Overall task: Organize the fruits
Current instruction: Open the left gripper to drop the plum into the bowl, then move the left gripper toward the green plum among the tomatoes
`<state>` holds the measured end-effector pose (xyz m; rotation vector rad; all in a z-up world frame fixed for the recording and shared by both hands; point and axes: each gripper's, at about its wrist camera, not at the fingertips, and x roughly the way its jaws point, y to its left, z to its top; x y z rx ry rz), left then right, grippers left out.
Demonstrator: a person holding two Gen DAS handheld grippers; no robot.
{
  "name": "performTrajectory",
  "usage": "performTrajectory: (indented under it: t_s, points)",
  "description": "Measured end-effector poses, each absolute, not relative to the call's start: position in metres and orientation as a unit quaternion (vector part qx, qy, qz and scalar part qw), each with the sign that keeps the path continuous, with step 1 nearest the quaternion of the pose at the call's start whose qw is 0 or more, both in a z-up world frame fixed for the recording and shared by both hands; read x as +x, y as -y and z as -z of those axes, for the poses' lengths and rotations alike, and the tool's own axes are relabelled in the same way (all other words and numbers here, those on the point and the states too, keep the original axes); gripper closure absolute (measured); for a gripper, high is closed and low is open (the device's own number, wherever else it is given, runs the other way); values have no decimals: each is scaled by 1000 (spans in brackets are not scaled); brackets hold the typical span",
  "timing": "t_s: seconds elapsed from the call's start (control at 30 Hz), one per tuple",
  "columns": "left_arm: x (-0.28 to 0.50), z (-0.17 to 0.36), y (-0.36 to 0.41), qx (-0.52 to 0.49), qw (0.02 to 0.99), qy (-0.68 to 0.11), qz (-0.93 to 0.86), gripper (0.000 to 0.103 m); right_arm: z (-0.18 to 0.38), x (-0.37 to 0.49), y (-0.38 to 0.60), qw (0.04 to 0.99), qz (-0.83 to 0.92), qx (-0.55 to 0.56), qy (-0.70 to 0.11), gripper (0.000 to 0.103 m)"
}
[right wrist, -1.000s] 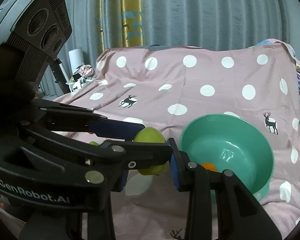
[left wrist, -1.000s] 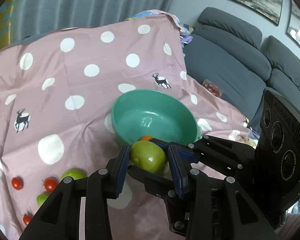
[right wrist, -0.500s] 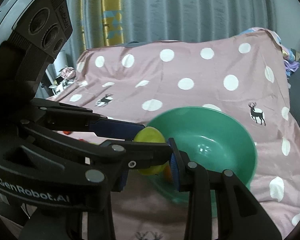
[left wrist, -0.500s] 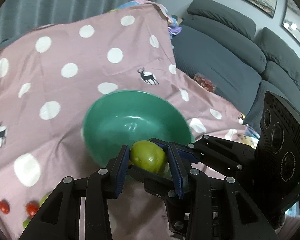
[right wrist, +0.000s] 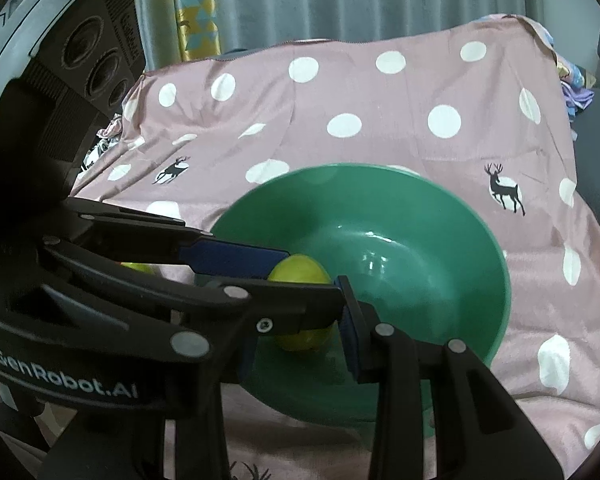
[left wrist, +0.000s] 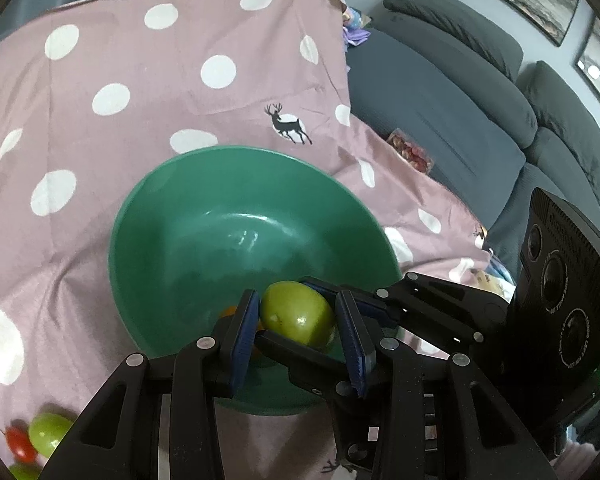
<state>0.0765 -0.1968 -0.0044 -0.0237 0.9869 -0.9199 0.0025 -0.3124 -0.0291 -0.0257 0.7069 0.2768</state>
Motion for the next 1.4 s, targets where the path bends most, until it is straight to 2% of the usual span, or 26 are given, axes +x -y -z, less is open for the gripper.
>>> performTrajectory:
  t_s: [0.17,0.23,0.27,0.33,0.4,0.5,0.63,1.0,1.4]
  points:
    - [78,7,194,-16,784,-461,416,63,30,2,312,928,-136,-6,-347,65]
    - [77,5,190,-16,787,-460,409,61,30,1,311,928,-126,-12,-350,51]
    - [77,5,188,-17,789,-460,406,58,29,0,310,929,-116,-16,-350,46]
    - [76,1,179,-22,795,-455,400,40,26,-4,308,931,-98,-22,-350,36]
    - [74,-4,170,-27,804,-446,392,28,21,-10,305,934,-82,-29,-347,29]
    - [71,-13,151,-33,816,-437,377,26,11,-21,296,938,-57,-51,-339,17]
    - [67,-22,125,-36,835,-426,347,8,-4,-34,287,944,-36,-68,-320,6]
    - [49,-18,50,-53,863,-430,260,7,-28,-61,270,950,-31,-90,-298,4]
    - [25,-18,16,-55,871,-428,234,7,-45,-80,250,953,-35,-103,-282,4]
